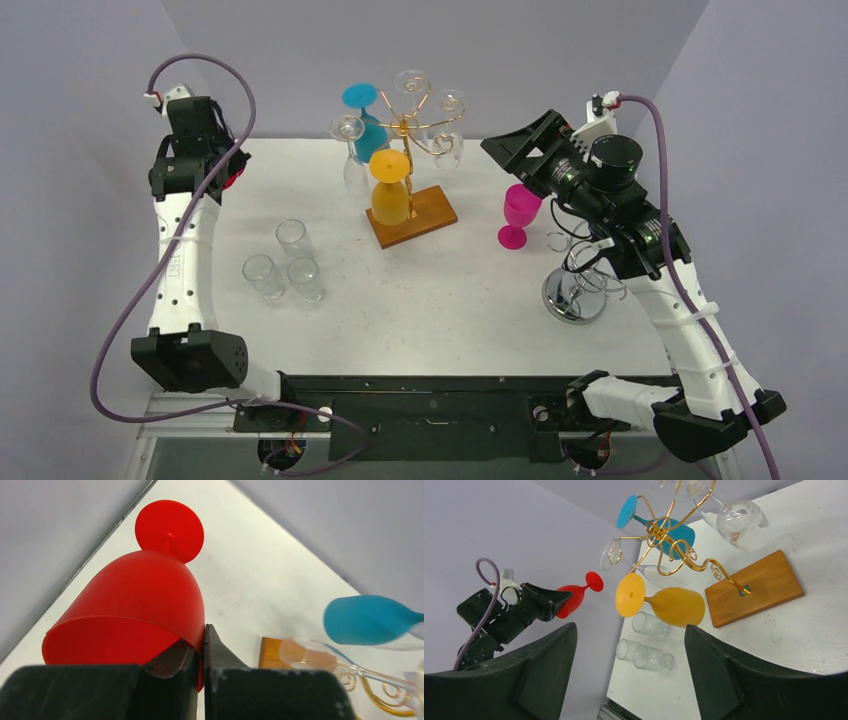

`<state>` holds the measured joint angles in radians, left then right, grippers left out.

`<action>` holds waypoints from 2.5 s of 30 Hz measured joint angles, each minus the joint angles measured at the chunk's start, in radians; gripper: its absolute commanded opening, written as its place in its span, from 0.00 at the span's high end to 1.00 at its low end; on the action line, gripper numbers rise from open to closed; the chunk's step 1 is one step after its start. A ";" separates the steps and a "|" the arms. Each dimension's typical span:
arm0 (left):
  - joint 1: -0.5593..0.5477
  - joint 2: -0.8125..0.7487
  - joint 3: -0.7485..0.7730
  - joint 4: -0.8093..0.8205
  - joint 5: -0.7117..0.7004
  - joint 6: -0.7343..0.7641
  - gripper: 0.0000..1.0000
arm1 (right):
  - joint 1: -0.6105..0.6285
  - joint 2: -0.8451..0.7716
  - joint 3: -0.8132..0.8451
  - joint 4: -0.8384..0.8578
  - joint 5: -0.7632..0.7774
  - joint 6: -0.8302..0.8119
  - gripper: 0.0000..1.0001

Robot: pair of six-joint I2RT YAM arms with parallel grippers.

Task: Take the wine glass off the wine glass rack
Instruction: Place the wine glass at the center of the board.

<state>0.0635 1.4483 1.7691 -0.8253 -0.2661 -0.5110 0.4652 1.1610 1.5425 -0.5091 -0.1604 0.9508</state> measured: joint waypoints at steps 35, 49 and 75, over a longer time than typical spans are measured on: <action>0.141 0.255 -0.237 -0.045 0.177 -0.061 0.96 | -0.040 -0.022 -0.106 -0.027 -0.043 -0.084 0.26; 0.141 0.259 -0.247 -0.039 0.178 -0.061 0.63 | -0.040 -0.022 -0.120 -0.015 -0.050 -0.076 0.26; 0.141 0.229 -0.193 -0.031 0.196 -0.014 0.23 | 0.017 0.081 -0.118 0.053 -0.070 -0.031 0.30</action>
<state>0.2047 1.6768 1.5764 -0.8566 -0.0696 -0.5247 0.4820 1.2419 1.4246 -0.4561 -0.2302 0.9195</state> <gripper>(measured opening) 0.710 0.727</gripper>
